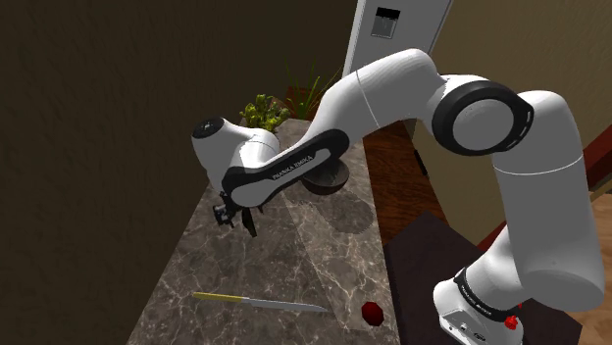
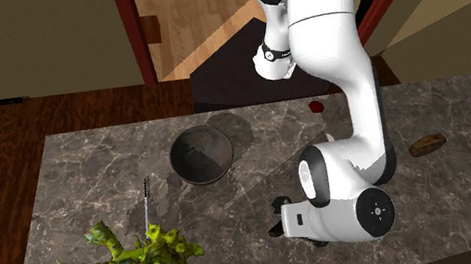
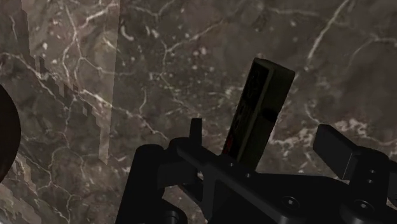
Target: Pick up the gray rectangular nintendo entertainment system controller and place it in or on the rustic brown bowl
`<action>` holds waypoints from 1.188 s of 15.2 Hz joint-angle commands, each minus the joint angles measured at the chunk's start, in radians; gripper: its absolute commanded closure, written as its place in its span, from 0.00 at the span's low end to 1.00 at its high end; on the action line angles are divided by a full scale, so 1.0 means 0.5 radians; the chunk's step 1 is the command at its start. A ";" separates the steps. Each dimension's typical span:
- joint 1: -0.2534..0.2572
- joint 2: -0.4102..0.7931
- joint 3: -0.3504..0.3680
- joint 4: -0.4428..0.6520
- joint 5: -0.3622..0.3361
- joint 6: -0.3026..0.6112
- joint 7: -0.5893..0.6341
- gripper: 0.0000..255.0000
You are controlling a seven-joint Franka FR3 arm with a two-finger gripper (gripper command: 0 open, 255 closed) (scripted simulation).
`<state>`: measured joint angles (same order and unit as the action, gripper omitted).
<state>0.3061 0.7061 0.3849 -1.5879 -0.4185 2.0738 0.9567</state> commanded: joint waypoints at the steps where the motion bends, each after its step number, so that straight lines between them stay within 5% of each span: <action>1: 0.001 0.024 -0.009 -0.015 -0.013 0.038 0.009 0.00; 10: 0.001 0.044 -0.017 -0.026 -0.024 0.068 0.016 0.00; 11: 0.001 0.044 -0.017 -0.026 -0.024 0.068 0.016 1.00; 18: 0.001 0.044 -0.017 -0.026 -0.024 0.068 0.016 1.00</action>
<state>0.3068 0.7280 0.3761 -1.6011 -0.4303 2.1080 0.9645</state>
